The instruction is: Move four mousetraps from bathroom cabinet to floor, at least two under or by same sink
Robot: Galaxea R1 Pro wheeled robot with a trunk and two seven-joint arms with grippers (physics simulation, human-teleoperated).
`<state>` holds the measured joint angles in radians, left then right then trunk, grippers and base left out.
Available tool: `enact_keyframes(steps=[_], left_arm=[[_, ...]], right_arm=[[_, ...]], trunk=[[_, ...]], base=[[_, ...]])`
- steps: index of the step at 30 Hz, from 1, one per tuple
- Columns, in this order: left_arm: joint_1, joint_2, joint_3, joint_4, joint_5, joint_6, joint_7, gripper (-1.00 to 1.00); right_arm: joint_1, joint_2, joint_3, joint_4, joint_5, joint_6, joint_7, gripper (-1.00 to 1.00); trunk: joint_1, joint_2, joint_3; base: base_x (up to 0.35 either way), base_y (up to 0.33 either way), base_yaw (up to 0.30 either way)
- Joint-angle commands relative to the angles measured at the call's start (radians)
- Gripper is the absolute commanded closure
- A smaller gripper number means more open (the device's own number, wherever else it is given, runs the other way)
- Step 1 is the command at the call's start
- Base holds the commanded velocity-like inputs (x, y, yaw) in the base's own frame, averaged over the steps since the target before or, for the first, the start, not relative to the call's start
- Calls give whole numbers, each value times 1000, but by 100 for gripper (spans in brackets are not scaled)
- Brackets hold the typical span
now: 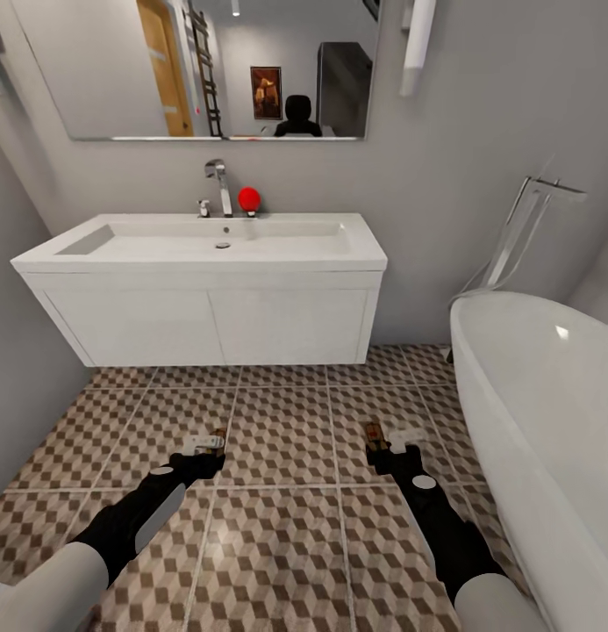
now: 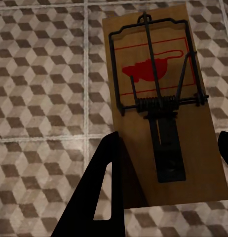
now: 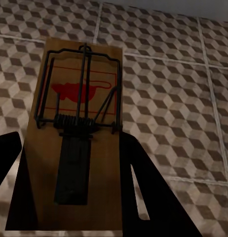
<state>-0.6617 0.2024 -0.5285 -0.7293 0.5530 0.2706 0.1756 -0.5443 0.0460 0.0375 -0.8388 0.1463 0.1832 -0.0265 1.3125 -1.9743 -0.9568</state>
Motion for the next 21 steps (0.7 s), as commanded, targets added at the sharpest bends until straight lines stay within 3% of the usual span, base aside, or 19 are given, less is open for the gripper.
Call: enact_keyframes(steps=[1,21], left_arm=[[-1,2,-7,-2,10,2,10,100],[-1,-1,-7,-2,10,2,10,100]], right_arm=[[0,0,1,-2,10,7,-3,100],[0,0,2,-2,10,7,-3,100]], trunk=[[4,-8,-6],[80,-148,-100]], base=[[0,0,0],[0,0,0]])
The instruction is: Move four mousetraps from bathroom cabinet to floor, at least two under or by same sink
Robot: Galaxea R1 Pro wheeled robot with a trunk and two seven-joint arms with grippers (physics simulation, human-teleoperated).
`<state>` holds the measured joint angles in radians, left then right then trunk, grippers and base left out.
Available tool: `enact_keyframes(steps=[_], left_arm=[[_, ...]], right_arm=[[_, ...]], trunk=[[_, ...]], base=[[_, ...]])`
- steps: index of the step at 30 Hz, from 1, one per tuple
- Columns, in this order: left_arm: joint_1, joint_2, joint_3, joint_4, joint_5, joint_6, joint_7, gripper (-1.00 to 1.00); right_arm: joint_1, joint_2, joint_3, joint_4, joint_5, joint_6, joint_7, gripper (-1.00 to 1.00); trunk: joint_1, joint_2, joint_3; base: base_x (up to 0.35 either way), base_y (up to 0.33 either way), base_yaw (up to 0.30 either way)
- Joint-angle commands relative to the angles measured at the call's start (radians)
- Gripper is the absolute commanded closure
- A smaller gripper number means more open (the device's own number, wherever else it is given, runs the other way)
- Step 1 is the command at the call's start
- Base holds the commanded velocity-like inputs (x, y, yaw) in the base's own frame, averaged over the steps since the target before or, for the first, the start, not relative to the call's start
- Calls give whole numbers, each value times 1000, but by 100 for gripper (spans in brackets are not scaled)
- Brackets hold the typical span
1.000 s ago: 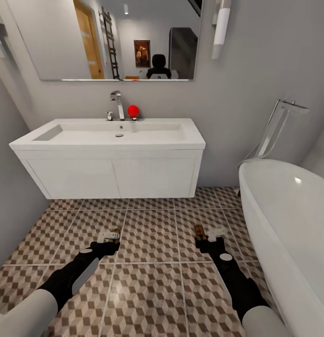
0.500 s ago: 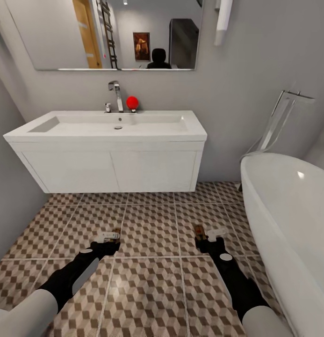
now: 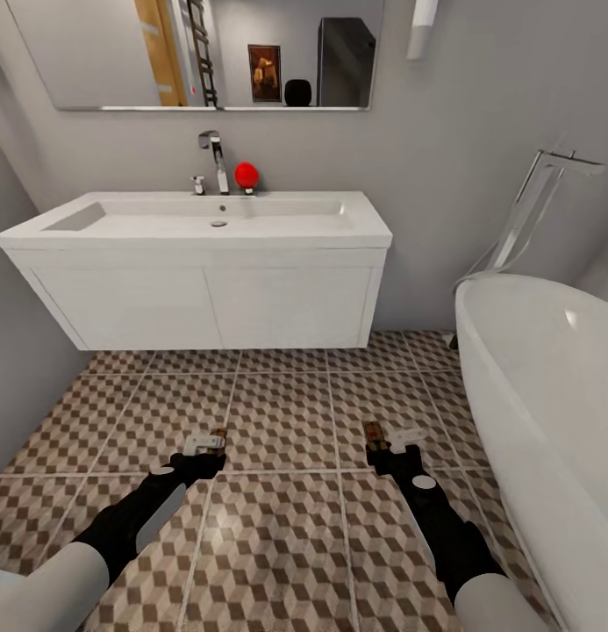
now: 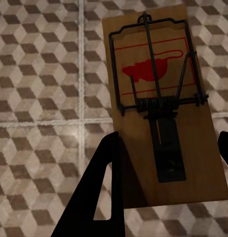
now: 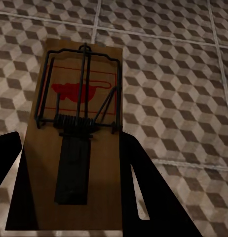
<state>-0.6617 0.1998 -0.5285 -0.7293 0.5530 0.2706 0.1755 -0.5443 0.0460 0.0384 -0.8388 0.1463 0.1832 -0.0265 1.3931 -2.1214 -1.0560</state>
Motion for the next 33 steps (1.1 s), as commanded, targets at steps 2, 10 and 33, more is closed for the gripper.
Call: enact_keyframes(steps=[2,10,33], left_arm=[[-1,1,-7,-2,10,2,10,100],[-1,1,-7,-2,11,2,10,100],[-1,1,-19,-4,11,2,11,100]], right_arm=[[0,0,1,-2,10,7,-3,100],[0,0,1,-2,10,7,-3,100],[0,8,1,1,10,7,-3,100]], trunk=[[8,-15,-10],[38,-71,-48],[126,-232,-157]], base=[[0,0,0],[0,0,0],[0,0,0]])
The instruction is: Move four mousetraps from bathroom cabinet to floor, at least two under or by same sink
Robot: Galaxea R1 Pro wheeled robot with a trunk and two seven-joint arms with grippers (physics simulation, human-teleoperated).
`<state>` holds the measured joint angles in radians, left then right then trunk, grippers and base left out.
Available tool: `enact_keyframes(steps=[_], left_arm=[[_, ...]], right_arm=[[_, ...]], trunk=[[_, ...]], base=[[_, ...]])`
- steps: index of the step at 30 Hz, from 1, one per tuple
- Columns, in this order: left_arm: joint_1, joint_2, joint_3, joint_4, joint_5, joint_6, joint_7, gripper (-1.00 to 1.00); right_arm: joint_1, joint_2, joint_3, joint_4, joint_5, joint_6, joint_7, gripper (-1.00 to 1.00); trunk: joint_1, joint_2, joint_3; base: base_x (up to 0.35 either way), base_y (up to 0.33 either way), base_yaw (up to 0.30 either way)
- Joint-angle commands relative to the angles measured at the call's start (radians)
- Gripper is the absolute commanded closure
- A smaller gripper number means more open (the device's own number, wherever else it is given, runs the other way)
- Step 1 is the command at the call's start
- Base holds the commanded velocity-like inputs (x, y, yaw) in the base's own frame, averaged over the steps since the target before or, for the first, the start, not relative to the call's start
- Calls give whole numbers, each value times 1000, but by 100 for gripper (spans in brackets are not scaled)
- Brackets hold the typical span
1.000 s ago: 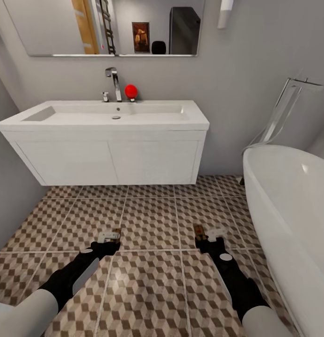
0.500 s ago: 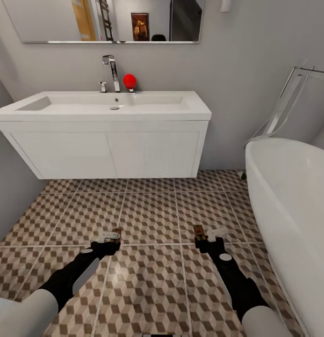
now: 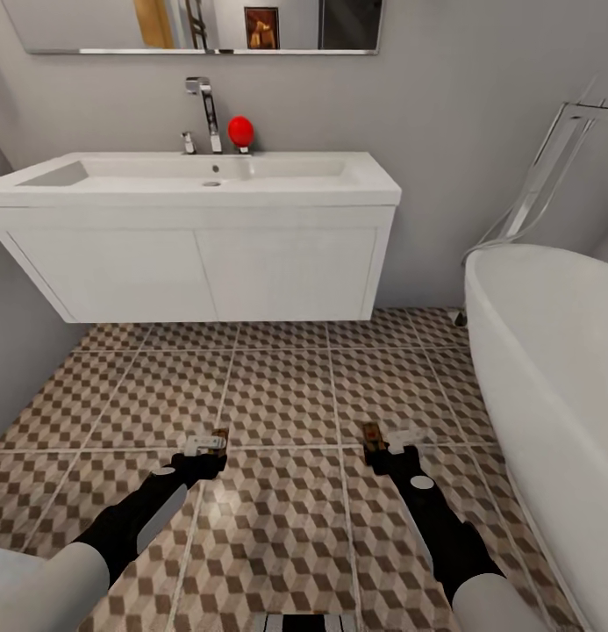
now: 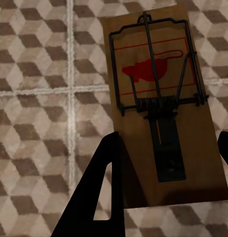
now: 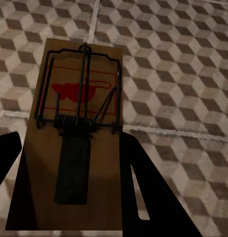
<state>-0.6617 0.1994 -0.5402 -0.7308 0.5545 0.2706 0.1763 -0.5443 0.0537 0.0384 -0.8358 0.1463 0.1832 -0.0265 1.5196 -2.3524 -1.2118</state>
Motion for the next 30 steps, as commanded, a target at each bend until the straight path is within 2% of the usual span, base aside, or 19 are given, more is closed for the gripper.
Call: enact_keyframes(steps=[1,21,30], left_arm=[[-1,2,-7,-2,10,2,11,100],[-1,0,-7,-2,10,2,11,100],[-1,0,-7,-4,10,2,11,100]], right_arm=[[0,0,1,-1,10,7,-3,100],[0,0,1,1,10,7,-3,100],[0,0,1,1,10,7,-3,100]], trunk=[[4,-8,-6],[80,-148,-100],[84,-150,-149]], base=[[0,0,0],[0,0,0],[0,0,0]])
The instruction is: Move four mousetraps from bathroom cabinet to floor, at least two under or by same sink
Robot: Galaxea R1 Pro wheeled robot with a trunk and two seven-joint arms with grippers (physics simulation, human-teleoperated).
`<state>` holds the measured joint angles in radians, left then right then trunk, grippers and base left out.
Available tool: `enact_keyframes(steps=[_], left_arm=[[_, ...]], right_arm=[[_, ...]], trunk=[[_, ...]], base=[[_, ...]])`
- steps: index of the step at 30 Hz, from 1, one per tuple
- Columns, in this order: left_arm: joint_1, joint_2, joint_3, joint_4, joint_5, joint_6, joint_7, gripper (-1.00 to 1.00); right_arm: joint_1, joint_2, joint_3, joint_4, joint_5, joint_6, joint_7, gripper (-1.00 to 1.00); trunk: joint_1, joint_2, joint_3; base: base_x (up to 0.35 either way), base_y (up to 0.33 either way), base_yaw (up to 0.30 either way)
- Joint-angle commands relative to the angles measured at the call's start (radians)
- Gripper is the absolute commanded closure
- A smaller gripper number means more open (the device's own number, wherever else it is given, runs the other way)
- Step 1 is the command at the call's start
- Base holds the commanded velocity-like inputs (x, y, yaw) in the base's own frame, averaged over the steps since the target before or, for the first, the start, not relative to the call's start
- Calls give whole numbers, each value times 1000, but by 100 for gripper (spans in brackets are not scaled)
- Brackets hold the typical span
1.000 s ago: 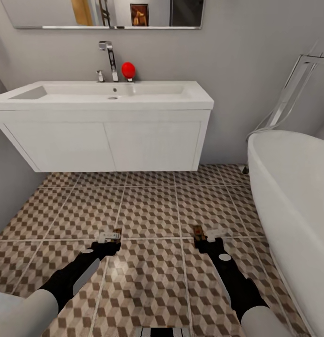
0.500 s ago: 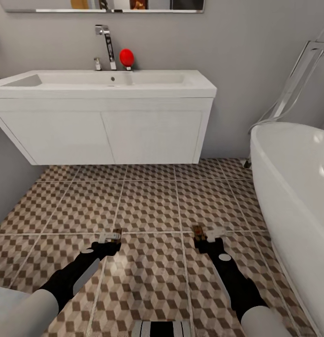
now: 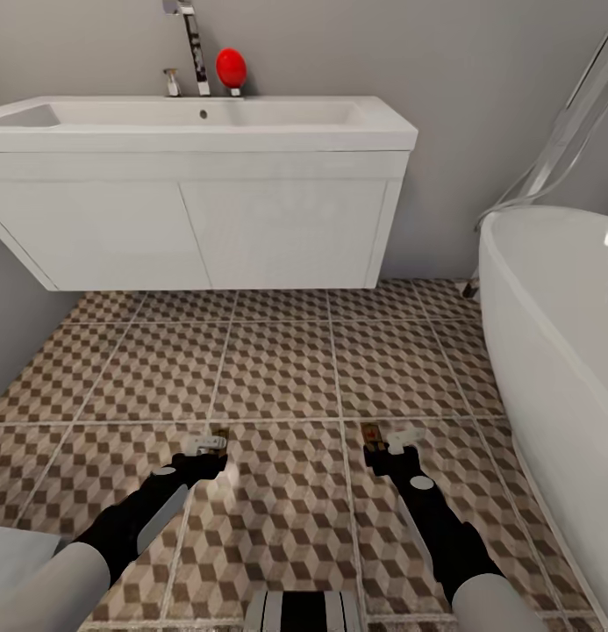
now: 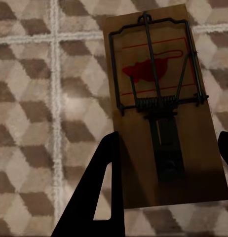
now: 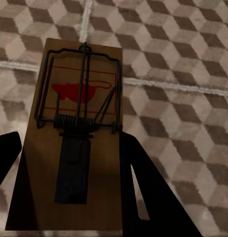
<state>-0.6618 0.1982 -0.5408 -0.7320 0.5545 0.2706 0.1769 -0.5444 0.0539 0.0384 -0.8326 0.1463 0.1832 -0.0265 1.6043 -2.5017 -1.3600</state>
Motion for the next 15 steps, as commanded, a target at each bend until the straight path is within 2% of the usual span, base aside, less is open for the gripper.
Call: enact_keyframes(steps=[1,15], left_arm=[[-1,1,-7,-3,10,2,10,100],[-1,-4,-7,-3,10,2,10,100]], right_arm=[[0,0,1,-2,10,7,-3,100],[0,1,1,0,11,6,-3,100]], trunk=[[0,-1,-6],[6,-4,-79]], base=[[0,0,0],[0,0,0]])
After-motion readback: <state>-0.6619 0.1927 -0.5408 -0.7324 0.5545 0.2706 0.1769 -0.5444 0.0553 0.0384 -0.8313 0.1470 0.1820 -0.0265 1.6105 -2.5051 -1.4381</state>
